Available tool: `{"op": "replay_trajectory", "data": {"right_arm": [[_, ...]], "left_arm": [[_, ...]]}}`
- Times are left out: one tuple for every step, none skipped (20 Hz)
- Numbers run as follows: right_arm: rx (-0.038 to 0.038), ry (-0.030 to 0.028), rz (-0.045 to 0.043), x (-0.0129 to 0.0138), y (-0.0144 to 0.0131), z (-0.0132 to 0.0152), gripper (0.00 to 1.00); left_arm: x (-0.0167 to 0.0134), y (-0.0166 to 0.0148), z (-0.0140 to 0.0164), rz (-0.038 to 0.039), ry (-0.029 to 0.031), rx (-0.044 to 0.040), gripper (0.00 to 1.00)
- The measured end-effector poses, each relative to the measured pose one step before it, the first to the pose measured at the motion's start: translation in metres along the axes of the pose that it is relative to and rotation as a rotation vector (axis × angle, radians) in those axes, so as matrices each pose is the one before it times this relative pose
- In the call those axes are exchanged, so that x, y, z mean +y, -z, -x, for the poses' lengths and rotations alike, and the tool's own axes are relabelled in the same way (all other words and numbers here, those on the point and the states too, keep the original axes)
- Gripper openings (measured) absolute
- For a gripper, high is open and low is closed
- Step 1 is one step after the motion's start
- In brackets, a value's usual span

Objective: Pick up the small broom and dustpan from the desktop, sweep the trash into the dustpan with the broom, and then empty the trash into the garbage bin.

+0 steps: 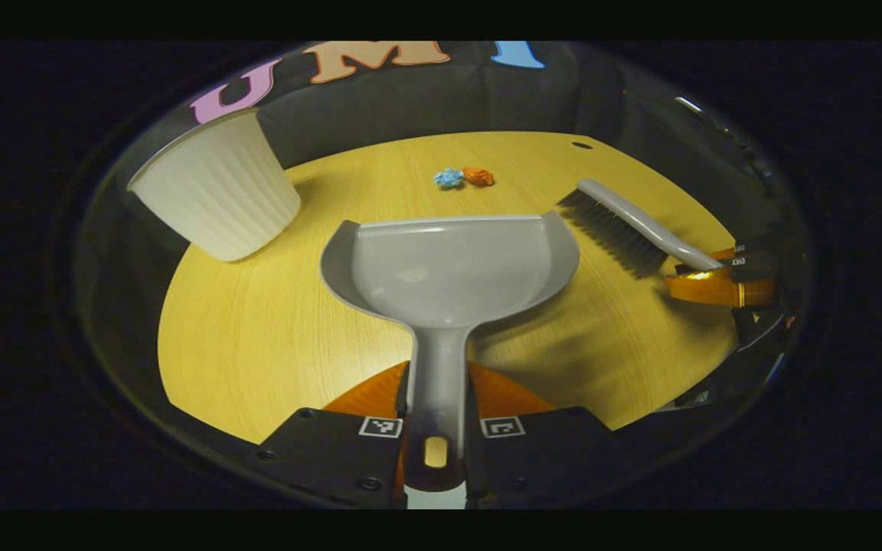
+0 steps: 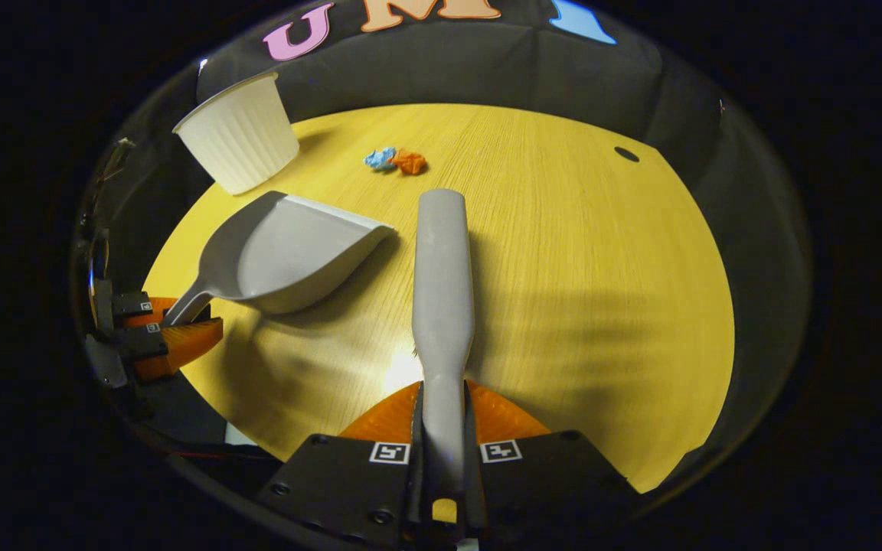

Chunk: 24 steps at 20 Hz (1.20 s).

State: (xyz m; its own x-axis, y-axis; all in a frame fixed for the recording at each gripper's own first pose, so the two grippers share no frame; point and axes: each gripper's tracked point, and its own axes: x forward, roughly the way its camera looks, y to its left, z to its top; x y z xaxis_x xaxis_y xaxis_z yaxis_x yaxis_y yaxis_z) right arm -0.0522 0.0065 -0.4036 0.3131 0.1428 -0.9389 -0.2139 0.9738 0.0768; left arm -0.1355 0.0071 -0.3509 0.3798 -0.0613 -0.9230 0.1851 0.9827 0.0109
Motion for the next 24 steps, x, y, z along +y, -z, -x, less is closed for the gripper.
{"op": "replay_trajectory", "data": {"right_arm": [[-0.00885, 0.00193, 0.00245, -0.00353, -0.00939, -0.0003, 0.18], [-0.02381, 0.01008, -0.00013, -0.0043, -0.0141, -0.0019, 0.18], [-0.01367, 0.00796, 0.00299, -0.00417, -0.00971, -0.00105, 0.17], [-0.01343, 0.0055, 0.00495, -0.0047, -0.01358, -0.00287, 0.17], [-0.00939, 0.00529, 0.01046, -0.00438, -0.01449, -0.00691, 0.18], [-0.02374, 0.01419, 0.00932, -0.00657, -0.0146, -0.00419, 0.18], [0.00357, 0.00382, 0.02243, -0.00582, -0.0138, -0.00853, 0.18], [-0.01087, 0.00944, 0.01015, -0.00573, -0.01556, -0.00625, 0.18], [-0.00281, 0.00316, 0.012, -0.00649, -0.01233, -0.00682, 0.18], [0.01137, -0.00553, 0.01427, -0.00143, -0.01053, -0.00853, 0.18], [-0.00677, -0.00418, 0.01033, 0.00026, -0.0105, -0.00866, 0.17], [0.00642, -0.00725, 0.02005, 0.00106, -0.00911, -0.00959, 0.17], [0.02366, -0.00769, 0.0268, 0.00211, -0.0064, -0.00865, 0.18], [-0.00864, -0.00195, 0.03104, 0.00229, -0.01057, -0.00959, 0.17], [0.00846, -0.00405, 0.04417, 0.00277, -0.00711, -0.00745, 0.17], [0.0071, -0.00916, 0.0416, 0.00462, -0.00624, -0.00874, 0.17], [0.00133, -0.01159, 0.03504, 0.00342, -0.00801, -0.00756, 0.17], [0.01616, -0.01665, 0.03601, 0.00396, -0.00361, -0.00791, 0.17], [0.02519, -0.01693, 0.03124, 0.00257, -0.00112, -0.00811, 0.17], [0.01483, -0.01467, 0.03049, 0.00243, -0.00191, -0.0068, 0.17], [0.03122, -0.02083, 0.04198, 0.00273, 0.00206, -0.00277, 0.17], [0.01598, -0.03185, 0.03693, 0.00387, -0.00318, -0.00045, 0.17], [0.00556, -0.0342, 0.04315, 0.00654, -0.00322, 0.0007, 0.17], [0.01357, -0.03561, 0.04416, 0.00577, 0.0, 0.0028, 0.17]], "left_arm": [[0.00141, -0.0082, 0.00096, -0.01136, 0.00331, -0.01141, 0.23], [-0.00003, -0.00857, -0.00256, -0.00776, 0.00464, -0.00795, 0.23], [-0.00024, -0.00767, -0.00214, -0.00215, 0.00619, -0.00653, 0.22], [-0.00023, -0.0061, -0.00472, -0.00403, 0.00458, -0.00067, 0.23], [0.00021, -0.00349, -0.0073, -0.00778, 0.00465, 0.00055, 0.23], [-0.00006, -0.00011, -0.00271, -0.00501, 0.0032, 0.0031, 0.23], [0.00039, -0.00085, -0.00305, -0.00743, 0.0038, 0.00472, 0.23], [-0.001, 0.00067, -0.00465, -0.00866, 0.00677, 0.00842, 0.23], [-0.00105, 0.00077, -0.00476, -0.0064, 0.00673, 0.00582, 0.23], [-0.00135, 0.00155, -0.00397, -0.00843, 0.00595, 0.00657, 0.23], [-0.00067, 0.00233, -0.00423, -0.0078, 0.00721, 0.00942, 0.23], [-0.00097, 0.00302, -0.00171, -0.00572, 0.01177, 0.01131, 0.23], [-0.00033, -0.00103, 0.00003, -0.00361, 0.00406, -0.00465, 0.22], [-0.00022, 0.00022, -0.00115, -0.00389, 0.00343, -0.0005, 0.22], [-0.00008, 0.00107, -0.00004, 0.00031, 0.0035, 0.00275, 0.23], [-0.00059, 0.00133, -0.00144, 0.00032, 0.00784, 0.00483, 0.23], [0.00047, 0.00023, -0.00104, -0.00151, 0.00621, 0.00371, 0.23], [0.00002, -0.00166, 0.00066, -0.00814, 0.00756, -0.00716, 0.23], [0.0002, 0.00015, 0.00022, -0.00925, 0.00807, 0.00409, 0.23], [0.00201, 0.00031, -0.00094, -0.01065, 0.00385, 0.00347, 0.23], [0.00111, -0.00025, -0.00081, -0.00812, 0.00262, 0.00785, 0.23], [-0.00003, -0.00228, -0.00422, -0.00585, 0.00448, 0.00078, 0.23], [0.00118, -0.00047, -0.00327, -0.00505, 0.00064, 0.00606, 0.23], [-0.00101, -0.0013, -0.00274, -0.00218, 0.00512, 0.00627, 0.23]]}}
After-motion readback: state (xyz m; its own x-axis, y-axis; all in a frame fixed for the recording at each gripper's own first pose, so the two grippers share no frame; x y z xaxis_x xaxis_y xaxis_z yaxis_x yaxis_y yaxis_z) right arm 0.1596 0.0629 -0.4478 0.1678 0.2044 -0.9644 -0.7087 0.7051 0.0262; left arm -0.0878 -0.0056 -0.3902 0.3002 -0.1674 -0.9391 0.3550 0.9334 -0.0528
